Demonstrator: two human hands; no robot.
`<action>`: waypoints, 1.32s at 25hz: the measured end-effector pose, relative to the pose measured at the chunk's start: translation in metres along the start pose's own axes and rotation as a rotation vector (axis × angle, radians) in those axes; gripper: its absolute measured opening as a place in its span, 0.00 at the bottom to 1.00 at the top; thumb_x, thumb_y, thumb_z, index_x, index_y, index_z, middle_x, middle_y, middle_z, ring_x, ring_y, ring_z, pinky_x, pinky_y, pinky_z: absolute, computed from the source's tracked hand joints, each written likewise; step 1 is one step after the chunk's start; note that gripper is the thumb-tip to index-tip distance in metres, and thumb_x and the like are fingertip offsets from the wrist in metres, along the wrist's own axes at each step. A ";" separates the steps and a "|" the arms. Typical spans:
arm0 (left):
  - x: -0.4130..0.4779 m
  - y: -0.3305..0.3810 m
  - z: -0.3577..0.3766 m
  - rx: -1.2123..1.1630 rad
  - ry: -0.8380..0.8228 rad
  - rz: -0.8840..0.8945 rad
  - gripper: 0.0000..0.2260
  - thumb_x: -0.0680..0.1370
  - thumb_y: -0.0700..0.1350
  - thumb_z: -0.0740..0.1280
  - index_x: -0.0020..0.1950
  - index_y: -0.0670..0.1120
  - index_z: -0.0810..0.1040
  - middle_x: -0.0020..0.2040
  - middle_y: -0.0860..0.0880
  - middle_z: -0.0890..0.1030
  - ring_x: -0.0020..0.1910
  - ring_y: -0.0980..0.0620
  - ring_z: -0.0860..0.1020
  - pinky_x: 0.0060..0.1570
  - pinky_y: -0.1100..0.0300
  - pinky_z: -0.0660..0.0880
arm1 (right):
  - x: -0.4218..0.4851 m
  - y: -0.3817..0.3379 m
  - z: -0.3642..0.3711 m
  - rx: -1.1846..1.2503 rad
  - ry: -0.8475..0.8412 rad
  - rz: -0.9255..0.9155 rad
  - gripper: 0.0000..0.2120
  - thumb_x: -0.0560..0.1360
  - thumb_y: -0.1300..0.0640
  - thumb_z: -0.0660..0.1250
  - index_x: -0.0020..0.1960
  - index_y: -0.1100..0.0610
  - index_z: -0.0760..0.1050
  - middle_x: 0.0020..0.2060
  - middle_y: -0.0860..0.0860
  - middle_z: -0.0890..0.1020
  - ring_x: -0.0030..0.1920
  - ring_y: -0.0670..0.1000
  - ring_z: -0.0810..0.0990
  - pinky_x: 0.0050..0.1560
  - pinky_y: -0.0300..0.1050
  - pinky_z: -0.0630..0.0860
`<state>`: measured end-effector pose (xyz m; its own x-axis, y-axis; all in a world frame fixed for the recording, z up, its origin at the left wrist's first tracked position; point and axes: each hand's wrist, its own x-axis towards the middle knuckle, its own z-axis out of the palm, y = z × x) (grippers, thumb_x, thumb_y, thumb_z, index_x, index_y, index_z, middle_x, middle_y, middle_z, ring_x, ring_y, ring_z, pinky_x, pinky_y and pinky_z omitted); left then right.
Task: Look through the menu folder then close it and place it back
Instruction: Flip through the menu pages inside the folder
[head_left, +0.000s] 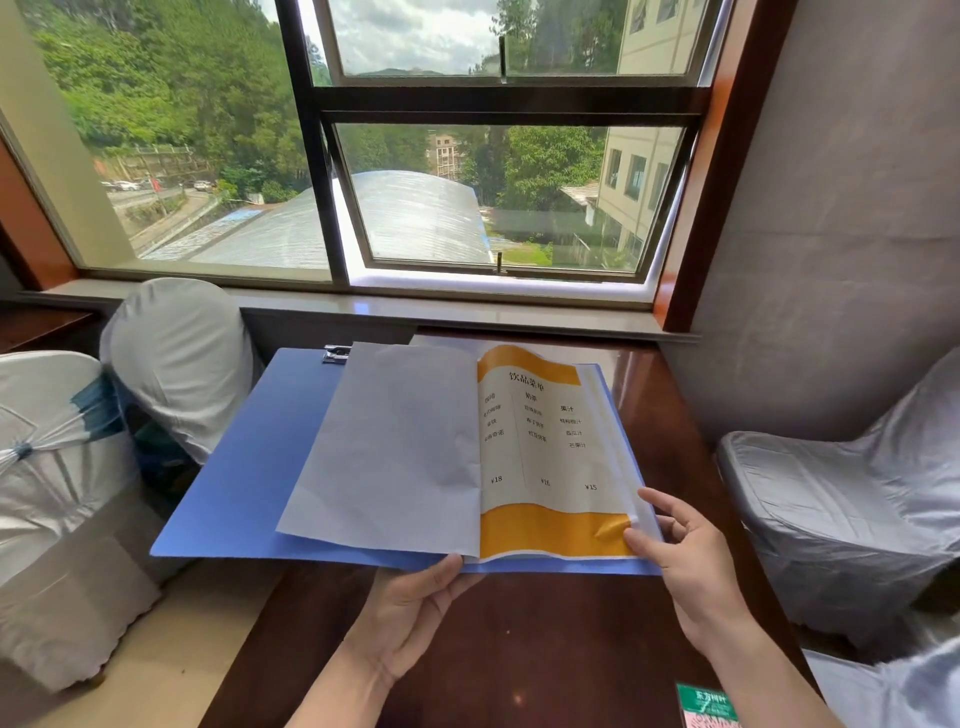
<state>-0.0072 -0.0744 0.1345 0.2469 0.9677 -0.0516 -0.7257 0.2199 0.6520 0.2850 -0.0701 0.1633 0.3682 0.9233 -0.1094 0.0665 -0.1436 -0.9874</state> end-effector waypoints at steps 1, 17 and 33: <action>0.000 0.000 0.001 0.005 -0.001 0.001 0.23 0.74 0.28 0.66 0.68 0.43 0.75 0.66 0.37 0.78 0.63 0.35 0.77 0.52 0.42 0.82 | -0.001 0.000 0.001 -0.003 0.012 -0.009 0.25 0.71 0.68 0.76 0.66 0.55 0.79 0.46 0.56 0.86 0.45 0.50 0.85 0.45 0.41 0.81; -0.005 -0.005 0.005 0.026 -0.045 -0.006 0.25 0.72 0.30 0.72 0.68 0.44 0.75 0.65 0.38 0.79 0.63 0.35 0.77 0.52 0.44 0.82 | 0.000 -0.002 0.014 0.068 0.154 -0.092 0.05 0.71 0.62 0.77 0.41 0.53 0.85 0.30 0.41 0.86 0.38 0.43 0.86 0.41 0.36 0.78; -0.006 -0.001 0.004 0.056 -0.021 -0.013 0.25 0.69 0.33 0.77 0.64 0.45 0.79 0.63 0.39 0.81 0.63 0.35 0.78 0.53 0.44 0.81 | -0.024 -0.049 0.027 0.368 -0.265 -0.225 0.30 0.70 0.36 0.72 0.68 0.48 0.75 0.60 0.52 0.84 0.59 0.53 0.84 0.58 0.52 0.80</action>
<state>-0.0054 -0.0806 0.1378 0.2699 0.9619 -0.0446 -0.6852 0.2244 0.6929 0.2478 -0.0751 0.2112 0.1315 0.9824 0.1326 -0.2320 0.1606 -0.9594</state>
